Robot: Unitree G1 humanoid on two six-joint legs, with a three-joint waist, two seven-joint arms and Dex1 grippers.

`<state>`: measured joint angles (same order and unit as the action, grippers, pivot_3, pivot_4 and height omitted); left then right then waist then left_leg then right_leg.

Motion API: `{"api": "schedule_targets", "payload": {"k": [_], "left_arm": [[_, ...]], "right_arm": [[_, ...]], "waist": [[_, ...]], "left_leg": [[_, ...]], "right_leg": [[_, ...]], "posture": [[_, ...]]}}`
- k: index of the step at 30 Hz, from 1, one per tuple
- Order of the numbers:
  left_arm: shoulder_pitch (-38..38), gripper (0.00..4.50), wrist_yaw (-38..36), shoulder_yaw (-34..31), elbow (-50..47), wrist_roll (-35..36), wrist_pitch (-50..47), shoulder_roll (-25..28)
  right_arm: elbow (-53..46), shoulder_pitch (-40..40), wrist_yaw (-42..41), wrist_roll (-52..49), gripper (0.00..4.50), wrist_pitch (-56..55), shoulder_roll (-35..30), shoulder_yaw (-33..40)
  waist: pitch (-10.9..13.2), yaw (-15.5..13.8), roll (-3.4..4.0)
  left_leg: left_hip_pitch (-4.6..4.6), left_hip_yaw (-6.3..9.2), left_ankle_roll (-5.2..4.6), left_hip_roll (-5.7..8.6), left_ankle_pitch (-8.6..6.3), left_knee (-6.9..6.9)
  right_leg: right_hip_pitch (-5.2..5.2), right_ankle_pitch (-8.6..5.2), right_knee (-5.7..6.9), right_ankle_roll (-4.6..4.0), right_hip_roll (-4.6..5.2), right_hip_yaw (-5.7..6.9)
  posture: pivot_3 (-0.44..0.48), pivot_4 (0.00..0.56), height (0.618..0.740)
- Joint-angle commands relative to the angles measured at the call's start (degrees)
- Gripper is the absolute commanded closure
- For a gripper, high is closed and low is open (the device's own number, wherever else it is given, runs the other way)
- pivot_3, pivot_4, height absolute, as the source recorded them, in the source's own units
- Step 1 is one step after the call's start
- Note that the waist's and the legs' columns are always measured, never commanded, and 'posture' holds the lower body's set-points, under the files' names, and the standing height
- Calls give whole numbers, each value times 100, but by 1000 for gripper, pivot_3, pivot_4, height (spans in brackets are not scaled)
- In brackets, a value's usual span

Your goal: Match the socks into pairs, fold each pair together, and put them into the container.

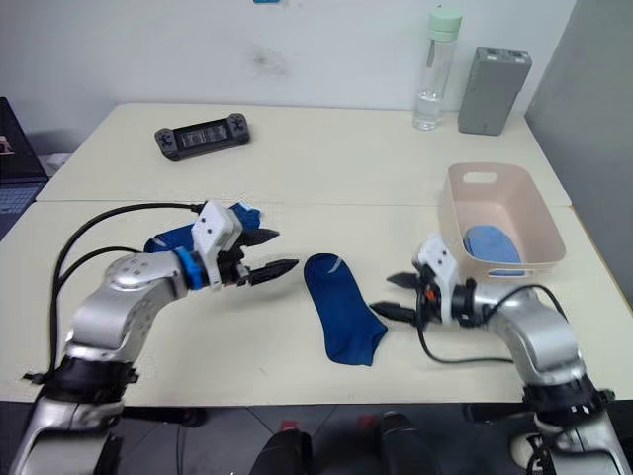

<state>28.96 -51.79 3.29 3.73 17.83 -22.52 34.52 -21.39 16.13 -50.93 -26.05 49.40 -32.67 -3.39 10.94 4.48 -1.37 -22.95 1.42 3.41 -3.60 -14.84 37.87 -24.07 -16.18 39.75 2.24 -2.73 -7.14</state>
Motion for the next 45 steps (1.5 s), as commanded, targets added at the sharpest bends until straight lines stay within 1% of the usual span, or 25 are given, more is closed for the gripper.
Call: {"api": "schedule_targets", "payload": {"k": [1,6,9,12,15,17,18,19,20,22,23,24,27,29,34,38,42,45], "left_arm": [[346,712,-127,201,688,-224,505,-284],[901,712,-133,493,1981,-758,1207,-619],[1122,1317,-122,504,2504,-916,1523,-769],[1193,2227,-289,481,2660,-924,1581,-828],[1189,3167,-349,476,2712,-966,1602,-840],[1148,3825,-363,461,2670,-969,1583,-845],[1133,4061,-369,453,2653,-969,1572,-848],[1102,4462,-359,441,2618,-972,1559,-849],[1054,4500,-336,423,2566,-969,1529,-848],[934,4500,-351,405,2411,-925,1426,-849],[881,4500,-332,383,2336,-899,1368,-861],[839,4500,-316,365,2262,-871,1283,-874],[661,4500,-99,258,1886,-812,948,-899],[455,4500,5,122,1426,-649,566,-876],[-492,4500,166,-163,-376,-235,-509,-564],[-1246,4500,682,-665,-1929,443,-1885,-452],[-1716,4500,1407,-1358,-3151,1306,-3172,-719],[-2174,4500,1840,-1858,-3748,1855,-3743,-938]], "right_arm": [[-430,-312,250,-220,725,221,-37,167],[-684,-734,593,-596,725,830,118,51],[-485,-674,942,-576,680,1040,302,-1],[-450,-567,1134,-832,680,1330,561,129],[-467,-511,1220,-1095,1298,1599,693,234],[-453,-503,1250,-1134,1979,1623,662,224],[-445,-499,1264,-1149,2258,1625,646,218],[-416,-490,1257,-1160,2726,1620,613,216],[-384,-478,1235,-1165,3032,1608,564,211],[-290,-438,1161,-1178,3781,1536,468,193],[-237,-410,1106,-1200,4063,1503,427,179],[-173,-374,1063,-1204,4469,1460,389,163],[58,-198,858,-1156,4469,1296,224,73],[218,-10,698,-1122,4469,1205,105,11],[877,681,72,-920,4469,860,-330,-318],[1561,1418,-521,-811,4469,751,-555,-589],[2161,1990,-1098,-599,4469,589,-720,-907],[2471,2298,-1544,-445,4469,447,-853,-1104]], "waist": [[0,1,0],[1,19,-2],[-1,26,-4],[-1,34,-4],[-1,27,-4],[-1,22,-4],[-1,18,-4],[-1,17,-4],[-1,17,-4],[-1,20,-4],[-1,23,-4],[-1,24,-4],[-1,22,-4],[-1,36,-4],[-1,48,-4],[1,40,-6],[1,25,-7],[1,18,-8]], "left_leg": [[0,0,0,-1,0,1],[0,5,0,-2,0,2],[1,3,0,0,0,3],[3,3,-1,-1,0,3],[1,6,-1,-1,0,2],[-1,6,-1,-1,0,2],[-2,5,-1,0,0,2],[-3,5,-1,-1,0,2],[-3,5,-1,0,0,2],[-2,5,-1,-1,0,2],[-1,5,-1,-1,0,2],[-1,5,-1,-1,0,2],[-1,6,-1,-1,0,2],[-1,5,-1,-2,0,3],[1,4,-1,-4,0,0],[1,6,-1,-6,0,2],[1,5,-1,-6,0,4],[0,6,-1,-6,0,4]], "right_leg": [[0,0,0,0,0,1],[-2,1,3,0,-5,2],[-1,1,5,1,-5,-2],[1,1,5,2,-5,-2],[1,1,6,2,-5,1],[0,1,5,2,-5,1],[0,1,3,2,-5,0],[0,1,3,2,-5,0],[0,1,3,2,-5,1],[0,1,3,2,-5,0],[0,1,3,2,-5,0],[0,1,3,2,-5,0],[0,1,5,2,-5,1],[0,1,4,2,-5,-1],[-1,1,5,2,-5,-2],[0,1,5,2,-3,1],[2,1,5,3,-2,2],[3,1,0,3,-1,4]], "posture": [[0,150,740],[0,150,740],[0,150,740],[0,150,740],[0,150,740],[0,150,740],[0,150,740],[0,150,740],[0,150,740],[0,150,740],[0,150,740],[0,150,740],[0,150,740],[0,150,740],[0,150,740],[0,150,740],[0,150,740],[0,150,740]]}}
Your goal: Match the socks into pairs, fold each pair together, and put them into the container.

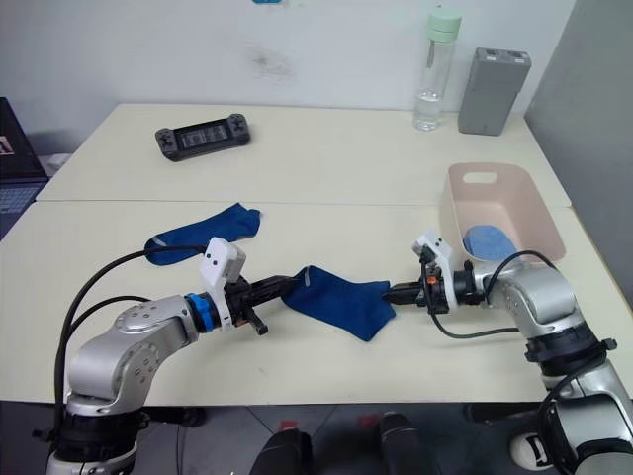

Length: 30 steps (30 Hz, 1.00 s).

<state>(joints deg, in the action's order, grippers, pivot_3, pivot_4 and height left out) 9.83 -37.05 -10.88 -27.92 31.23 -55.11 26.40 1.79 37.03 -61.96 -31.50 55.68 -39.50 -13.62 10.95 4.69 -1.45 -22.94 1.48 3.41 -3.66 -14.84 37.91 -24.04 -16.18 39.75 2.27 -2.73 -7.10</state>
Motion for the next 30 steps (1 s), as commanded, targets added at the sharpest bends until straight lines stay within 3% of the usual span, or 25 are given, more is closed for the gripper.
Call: {"api": "schedule_targets", "payload": {"k": [1,4,9,17,30], "left_arm": [[-423,4500,506,-606,-718,683,-633,-216],[-770,4500,816,-912,-1002,1151,-926,-426],[-1075,4500,1030,-696,-983,1272,-830,-482],[-1379,4500,926,57,-513,598,98,-243],[-1423,4500,692,-409,-242,742,614,261]], "right_arm": [[187,303,-628,128,4469,-176,-251,-162],[311,633,-1089,137,4469,-50,-427,-304],[336,829,-1597,341,4469,-88,-664,-656],[749,619,-1116,924,4469,-564,-6,-880],[1507,937,-961,1622,4469,-1402,470,-824]], "waist": [[0,1,0],[1,5,-1],[0,4,-1],[0,35,-1],[1,22,0]], "left_leg": [[0,0,0,0,0,0],[1,0,0,0,0,0],[7,1,0,0,0,1],[6,-2,1,1,0,-1],[5,-5,1,2,0,-1]], "right_leg": [[1,0,-1,0,0,1],[0,0,-2,-1,1,1],[3,1,0,-1,1,2],[-1,2,0,-3,0,-4],[-2,5,-1,-9,1,-5]], "posture": [[0,150,740],[0,150,740],[0,150,740],[0,150,740],[0,150,740]]}}
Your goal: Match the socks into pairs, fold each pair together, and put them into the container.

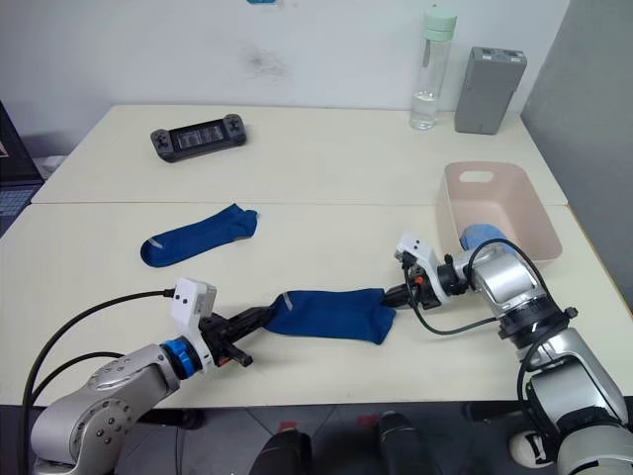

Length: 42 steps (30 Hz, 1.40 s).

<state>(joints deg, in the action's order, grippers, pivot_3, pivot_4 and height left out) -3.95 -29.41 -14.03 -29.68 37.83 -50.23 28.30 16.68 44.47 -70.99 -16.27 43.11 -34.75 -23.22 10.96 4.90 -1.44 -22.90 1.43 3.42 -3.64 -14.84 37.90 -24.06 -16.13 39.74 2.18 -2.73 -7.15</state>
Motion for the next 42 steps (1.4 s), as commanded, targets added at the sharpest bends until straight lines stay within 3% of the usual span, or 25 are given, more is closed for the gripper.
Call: {"api": "schedule_targets", "payload": {"k": [1,6,10,13,17,20,21,23,25,32,33,37,42], "left_arm": [[-72,4500,-103,-57,-57,66,151,96],[-128,4500,-88,100,29,-42,310,55],[-37,4500,-77,173,123,-147,567,-9],[16,3943,-32,74,229,-216,754,-28],[37,2699,11,-445,165,-17,1005,-14],[49,1790,-378,-542,114,-101,1318,296],[52,1790,-618,-445,138,-251,1538,470],[168,1723,-1080,-158,326,-602,2058,785],[409,2109,-1411,174,598,-959,2545,989],[1199,4229,-2165,1494,1733,-1968,3588,1067],[1260,4461,-2218,1619,1889,-2049,3644,1036],[1431,4461,-2259,1896,2367,-2238,3710,861],[1449,4461,-2274,1827,2894,-2509,3970,981]], "right_arm": [[41,199,-78,119,4469,-167,-15,145],[16,194,-171,117,4469,-131,-37,206],[-152,158,-214,-20,3497,-6,-66,377],[-362,115,-137,-103,2507,71,-163,627],[-909,-45,128,-401,1082,42,-268,1289],[-1685,-339,454,-559,1045,-91,-120,1601],[-1953,-483,620,-582,1045,-194,33,1624],[-2421,-795,863,-454,1485,-459,254,1442],[-2638,-1029,1165,-184,2014,-890,512,1212],[-2247,-1601,1903,707,4484,-2089,1210,418],[-2129,-1657,1937,810,4500,-2225,1220,348],[-1630,-1870,2030,1273,4500,-2769,1058,164],[-1720,-2272,1818,1295,4500,-2995,515,376]], "waist": [[0,1,0],[0,-2,0],[0,-2,0],[0,-6,0],[0,-11,0],[0,-7,0],[0,-2,0],[0,8,0],[0,2,1],[0,-15,1],[0,-16,1],[0,-17,1],[-1,-21,1]], "left_leg": [[0,1,0,0,0,1],[-1,1,0,0,0,0],[0,1,0,0,0,0],[-1,1,0,0,0,0],[-4,2,0,0,0,0],[-3,1,0,-1,0,-2],[-2,3,0,-2,0,-3],[1,1,0,-2,0,-5],[0,2,1,-2,0,-6],[-5,-8,2,0,0,-5],[-5,-7,2,-1,0,-5],[-7,-7,1,-1,0,-6],[-2,-3,1,-1,0,-5]], "right_leg": [[0,-2,0,3,0,1],[0,-2,0,4,0,1],[0,0,0,-1,0,1],[0,3,0,-6,0,1],[-1,3,-1,-5,1,2],[-1,1,-2,-3,1,2],[-1,-4,-2,5,0,3],[-1,-5,-1,6,-2,0],[-1,-5,-1,6,-1,4],[-2,-3,-10,9,3,-1],[-2,-1,-11,5,3,0],[-3,4,-13,-6,3,1],[2,1,-10,1,2,3]], "posture": [[0,150,740],[0,150,740],[0,150,740],[0,150,740],[0,150,740],[0,150,740],[0,150,740],[0,150,740],[0,150,740],[0,150,740],[0,150,740],[0,150,740],[0,150,740]]}}
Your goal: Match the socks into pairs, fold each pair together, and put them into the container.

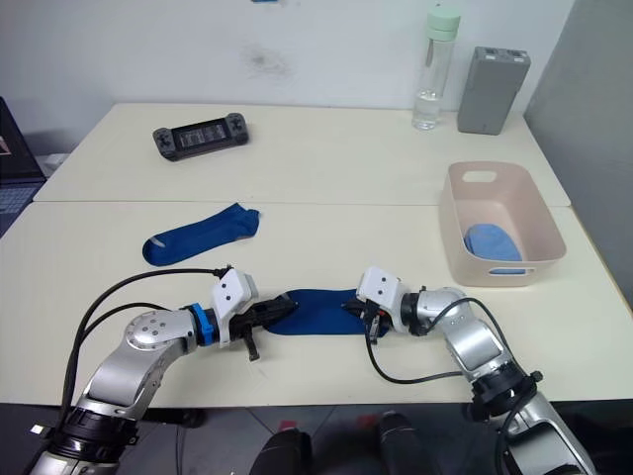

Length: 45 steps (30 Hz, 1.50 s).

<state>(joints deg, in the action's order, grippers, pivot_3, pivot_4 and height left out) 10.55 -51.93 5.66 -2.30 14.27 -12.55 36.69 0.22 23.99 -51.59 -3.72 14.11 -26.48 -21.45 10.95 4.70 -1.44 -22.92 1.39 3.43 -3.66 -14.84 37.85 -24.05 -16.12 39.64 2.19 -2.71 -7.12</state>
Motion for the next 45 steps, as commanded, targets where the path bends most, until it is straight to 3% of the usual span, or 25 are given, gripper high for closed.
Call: {"api": "schedule_targets", "payload": {"k": [1,5,9,14,24,29,32,34,37,45], "left_arm": [[-32,4461,-34,-202,182,-155,252,190],[-231,4461,-194,-553,-112,241,276,273],[-425,4461,-301,-712,-684,555,136,253],[-788,4461,-274,-523,-1022,309,24,332],[-1050,4461,-276,-732,-785,124,116,500],[-1085,4461,-209,-1137,-953,673,-151,338],[-973,4461,418,-1843,-1185,1286,-718,69],[-903,4500,913,-2355,-1184,1484,-825,-121],[-984,3920,1343,-2897,-1061,1560,-829,-264],[-1891,1396,1572,-3200,-1221,1450,-600,-557]], "right_arm": [[-129,-318,-175,19,4500,-126,-454,270],[-449,-564,-394,-158,4500,-223,-915,584],[-920,-552,-555,-763,4500,22,-763,803],[-1118,-593,-499,-665,4500,260,-492,456],[-1032,-1042,-705,-448,4500,36,-1334,724],[-1284,-1081,-808,-980,4500,127,-1399,1199],[-1469,-964,-504,-1459,4500,399,-1154,1685],[-1473,-868,-167,-1518,4116,490,-1007,1953],[-1474,-781,171,-1461,3219,541,-845,2089],[-1569,-784,522,-1366,421,636,-584,1968]], "waist": [[-1,-3,0],[-1,-6,-1],[0,-6,-2],[-1,18,-1],[-1,-54,-2],[-1,-53,-2],[0,-30,-3],[0,-20,-3],[0,-8,-3],[0,2,-3]], "left_leg": [[2,0,0,0,0,0],[3,-2,0,1,0,2],[2,0,0,-1,0,2],[6,0,0,-3,0,1],[4,-3,0,0,0,5],[5,-3,0,-2,0,4],[4,-3,0,-3,0,5],[4,0,0,-3,0,5],[6,0,0,-2,0,6],[4,-4,0,-1,0,4]], "right_leg": [[2,-4,0,7,0,0],[5,-4,0,8,1,-3],[4,-4,4,8,1,-1],[1,-5,13,8,-2,-4],[2,-5,9,8,2,-3],[0,-6,10,7,1,-3],[-1,-5,17,8,0,-4],[-1,-5,21,8,-1,-2],[0,-5,23,8,-1,-3],[-1,-6,18,6,1,-7]], "posture": [[0,150,740],[0,150,740],[0,150,740],[0,150,740],[0,150,740],[0,150,740],[0,150,740],[0,150,740],[0,150,740],[0,150,740]]}}
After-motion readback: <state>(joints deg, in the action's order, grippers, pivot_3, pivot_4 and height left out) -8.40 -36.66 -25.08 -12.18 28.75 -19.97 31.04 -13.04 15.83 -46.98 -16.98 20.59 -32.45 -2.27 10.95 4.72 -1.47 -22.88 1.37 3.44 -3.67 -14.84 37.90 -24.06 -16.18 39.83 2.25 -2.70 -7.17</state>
